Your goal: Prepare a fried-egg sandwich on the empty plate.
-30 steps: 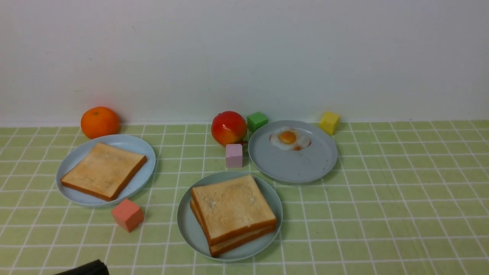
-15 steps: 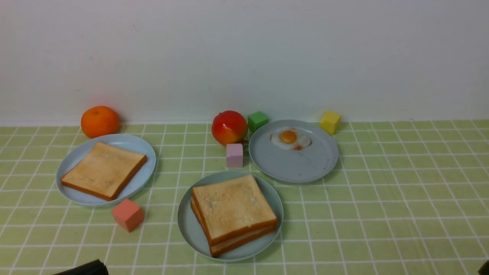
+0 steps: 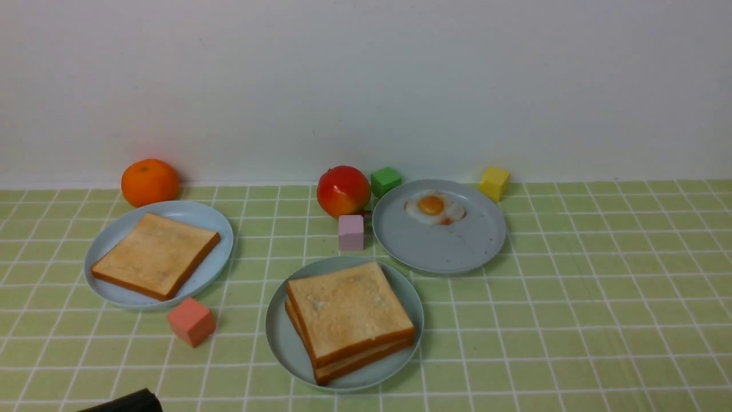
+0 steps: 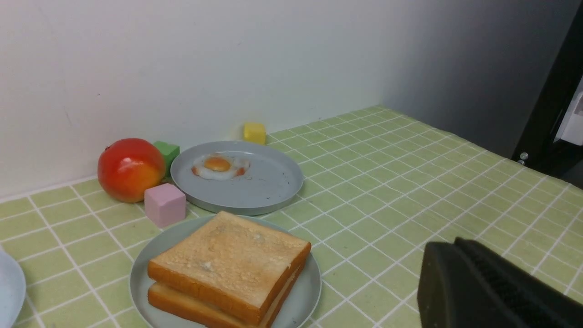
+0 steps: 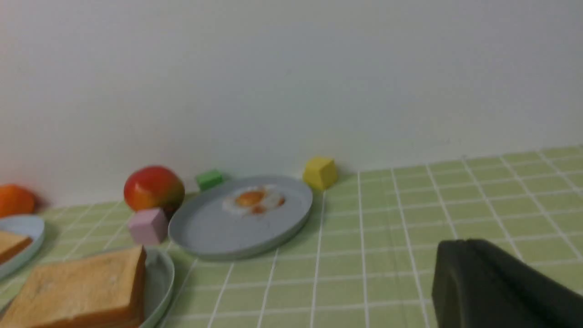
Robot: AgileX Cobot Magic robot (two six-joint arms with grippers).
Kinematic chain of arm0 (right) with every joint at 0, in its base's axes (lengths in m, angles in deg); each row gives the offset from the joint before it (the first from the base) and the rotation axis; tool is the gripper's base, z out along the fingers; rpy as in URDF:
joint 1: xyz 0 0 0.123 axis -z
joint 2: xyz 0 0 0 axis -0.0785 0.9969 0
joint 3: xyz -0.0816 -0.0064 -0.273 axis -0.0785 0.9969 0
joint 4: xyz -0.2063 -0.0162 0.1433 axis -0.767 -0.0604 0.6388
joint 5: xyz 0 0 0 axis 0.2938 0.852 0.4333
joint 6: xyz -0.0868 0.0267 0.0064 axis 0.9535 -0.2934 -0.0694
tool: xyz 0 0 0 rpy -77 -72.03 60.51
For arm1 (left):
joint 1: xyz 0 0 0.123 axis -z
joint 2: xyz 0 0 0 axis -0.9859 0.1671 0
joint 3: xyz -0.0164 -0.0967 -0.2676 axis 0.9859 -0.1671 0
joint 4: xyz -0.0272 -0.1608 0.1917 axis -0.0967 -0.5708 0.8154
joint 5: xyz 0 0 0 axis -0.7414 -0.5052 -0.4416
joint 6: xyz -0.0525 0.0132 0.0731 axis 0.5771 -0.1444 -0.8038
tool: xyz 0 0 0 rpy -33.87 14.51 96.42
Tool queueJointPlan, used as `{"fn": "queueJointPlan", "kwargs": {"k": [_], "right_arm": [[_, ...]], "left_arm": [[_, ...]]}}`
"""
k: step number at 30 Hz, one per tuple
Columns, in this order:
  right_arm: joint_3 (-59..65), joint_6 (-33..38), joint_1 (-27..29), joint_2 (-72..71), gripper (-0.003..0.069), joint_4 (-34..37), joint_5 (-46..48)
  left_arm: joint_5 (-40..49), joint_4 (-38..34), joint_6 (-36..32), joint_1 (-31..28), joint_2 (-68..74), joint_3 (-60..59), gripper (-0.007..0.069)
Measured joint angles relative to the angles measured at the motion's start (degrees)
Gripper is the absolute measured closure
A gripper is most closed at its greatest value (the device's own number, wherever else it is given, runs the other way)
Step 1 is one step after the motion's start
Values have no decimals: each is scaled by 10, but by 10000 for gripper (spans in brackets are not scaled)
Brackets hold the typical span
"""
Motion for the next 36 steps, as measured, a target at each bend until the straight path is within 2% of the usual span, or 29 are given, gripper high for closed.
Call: {"fn": "queueJointPlan", "kwargs": {"k": [4, 6, 7, 9, 11, 13, 14, 16, 23, 27, 36], "right_arm": [[0, 210, 0, 0, 669, 183, 10], [0, 269, 0, 0, 669, 223, 8], [0, 274, 0, 0, 669, 223, 8], [0, 253, 0, 0, 669, 186, 10], [0, 182, 0, 0, 669, 121, 17], [0, 141, 0, 0, 669, 88, 21], [0, 86, 0, 0, 669, 42, 24], [0, 42, 0, 0, 669, -1, 31], [0, 26, 0, 0, 669, -22, 72], [-1, 24, 0, 0, 669, -46, 153], [-4, 19, 0, 0, 666, -49, 165]], "left_arm": [[0, 0, 0, 0, 0, 0, 606], [0, 0, 0, 0, 0, 0, 605], [0, 0, 0, 0, 0, 0, 605], [0, 0, 0, 0, 0, 0, 603], [0, 0, 0, 0, 0, 0, 601], [0, 0, 0, 0, 0, 0, 599], [0, 0, 0, 0, 0, 0, 596], [0, 0, 0, 0, 0, 0, 594], [0, 0, 0, 0, 0, 0, 587], [0, 0, 0, 0, 0, 0, 585], [0, 0, 0, 0, 0, 0, 575]]}}
